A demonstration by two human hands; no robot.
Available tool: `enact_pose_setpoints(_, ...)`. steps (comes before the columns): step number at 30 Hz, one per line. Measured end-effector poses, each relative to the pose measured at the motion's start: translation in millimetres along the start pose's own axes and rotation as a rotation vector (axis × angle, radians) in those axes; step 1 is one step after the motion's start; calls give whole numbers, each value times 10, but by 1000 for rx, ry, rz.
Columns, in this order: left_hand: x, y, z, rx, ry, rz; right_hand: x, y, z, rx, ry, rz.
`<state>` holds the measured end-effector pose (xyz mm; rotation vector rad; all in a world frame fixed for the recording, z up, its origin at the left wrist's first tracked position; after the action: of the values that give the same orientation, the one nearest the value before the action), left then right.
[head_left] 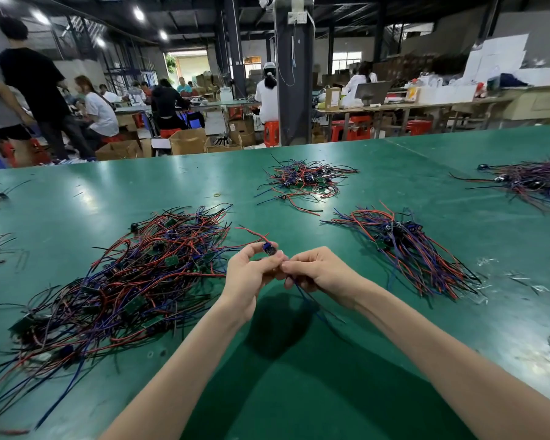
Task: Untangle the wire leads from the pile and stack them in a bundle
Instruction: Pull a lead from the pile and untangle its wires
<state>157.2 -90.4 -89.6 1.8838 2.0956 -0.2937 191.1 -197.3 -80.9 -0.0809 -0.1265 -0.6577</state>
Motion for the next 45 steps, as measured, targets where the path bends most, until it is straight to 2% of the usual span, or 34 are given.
enact_pose_setpoints(6,106,-46,-195,-148,197,-118,-65,32,-21,-38,51,-48)
enact_pose_setpoints(11,279,-40,-363,-223,186,-205,-101,17,-62,-85,-10,-19)
enact_pose_setpoints(25,739,-25,-574,-288,79,-361,-222,-23,-103,-146,-141,29)
enact_pose_setpoints(32,672,-21,-576,-287,129,-336,-162,-26,-204,-220,-128,-44)
enact_pose_setpoints(38,665,-36,-611,-308,121,-346,-90,-9,-205,-208,-76,-91)
enact_pose_setpoints(41,731,-55,-634,-331,180,-388,-121,24,-210,-207,-104,-88)
enact_pose_setpoints(45,660,-64,-696,-403,423,-372,-32,6,-255,-234,-128,-144)
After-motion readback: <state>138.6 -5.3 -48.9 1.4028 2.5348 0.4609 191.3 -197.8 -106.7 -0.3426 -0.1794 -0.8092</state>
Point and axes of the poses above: each hand's wrist, its own y-axis towards the middle knuckle, its own x-axis out of the back of the hand, z = x × y, the point moved 9 cm from there along y, towards the middle knuckle, and after that the axes turned 13 degrees about z, right-handed, at the moved point
